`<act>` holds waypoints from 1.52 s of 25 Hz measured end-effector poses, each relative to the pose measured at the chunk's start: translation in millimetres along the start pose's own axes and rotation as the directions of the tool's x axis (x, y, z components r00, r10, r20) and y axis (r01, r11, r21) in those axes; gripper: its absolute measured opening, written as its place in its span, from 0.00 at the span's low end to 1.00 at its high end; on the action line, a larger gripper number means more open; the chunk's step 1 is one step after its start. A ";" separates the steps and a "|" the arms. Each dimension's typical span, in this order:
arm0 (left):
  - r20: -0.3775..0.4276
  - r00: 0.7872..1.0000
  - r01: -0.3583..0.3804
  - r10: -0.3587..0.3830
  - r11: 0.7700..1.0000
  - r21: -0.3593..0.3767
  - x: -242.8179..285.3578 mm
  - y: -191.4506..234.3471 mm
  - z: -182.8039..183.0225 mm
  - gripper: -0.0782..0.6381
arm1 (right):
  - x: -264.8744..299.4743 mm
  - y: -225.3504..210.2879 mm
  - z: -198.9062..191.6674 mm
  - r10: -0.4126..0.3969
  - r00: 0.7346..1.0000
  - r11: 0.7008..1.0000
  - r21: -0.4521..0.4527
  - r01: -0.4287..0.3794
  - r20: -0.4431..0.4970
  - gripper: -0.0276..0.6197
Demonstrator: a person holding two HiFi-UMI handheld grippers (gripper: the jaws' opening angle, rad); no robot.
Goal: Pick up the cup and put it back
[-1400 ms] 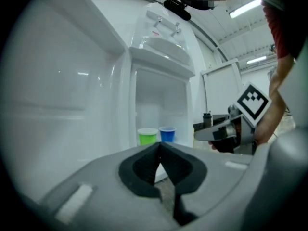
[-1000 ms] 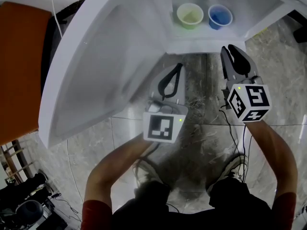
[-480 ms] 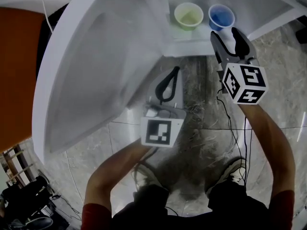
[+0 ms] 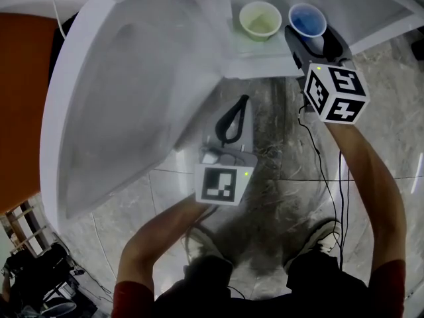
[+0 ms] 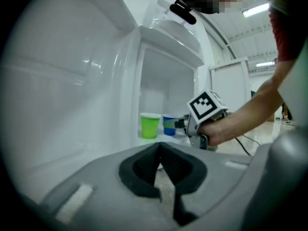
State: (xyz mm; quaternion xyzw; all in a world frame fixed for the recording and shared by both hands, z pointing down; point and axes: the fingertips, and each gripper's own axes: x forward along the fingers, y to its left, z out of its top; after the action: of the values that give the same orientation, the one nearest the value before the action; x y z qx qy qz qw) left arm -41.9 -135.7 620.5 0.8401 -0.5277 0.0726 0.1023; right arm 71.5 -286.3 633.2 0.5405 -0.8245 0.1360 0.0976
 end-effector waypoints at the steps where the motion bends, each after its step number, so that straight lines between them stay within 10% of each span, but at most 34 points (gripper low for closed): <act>1: -0.006 1.000 -0.001 0.001 1.000 -0.002 -0.2 -0.1 -1.2 0.11 | 1.5 0.3 0.8 0.000 1.000 1.000 -0.004 0.000 0.002 0.52; 38: 0.069 0.998 -0.005 -0.001 0.997 0.074 -27.8 -16.3 34.6 0.11 | -70.3 26.2 9.8 0.092 0.996 0.990 -0.111 -0.091 0.006 0.48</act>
State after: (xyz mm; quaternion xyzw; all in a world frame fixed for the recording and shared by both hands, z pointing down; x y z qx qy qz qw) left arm -38.7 -113.2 579.0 0.8448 -0.5287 0.0630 0.0527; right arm 75.2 -218.9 599.1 0.4967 -0.8552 0.0916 0.1166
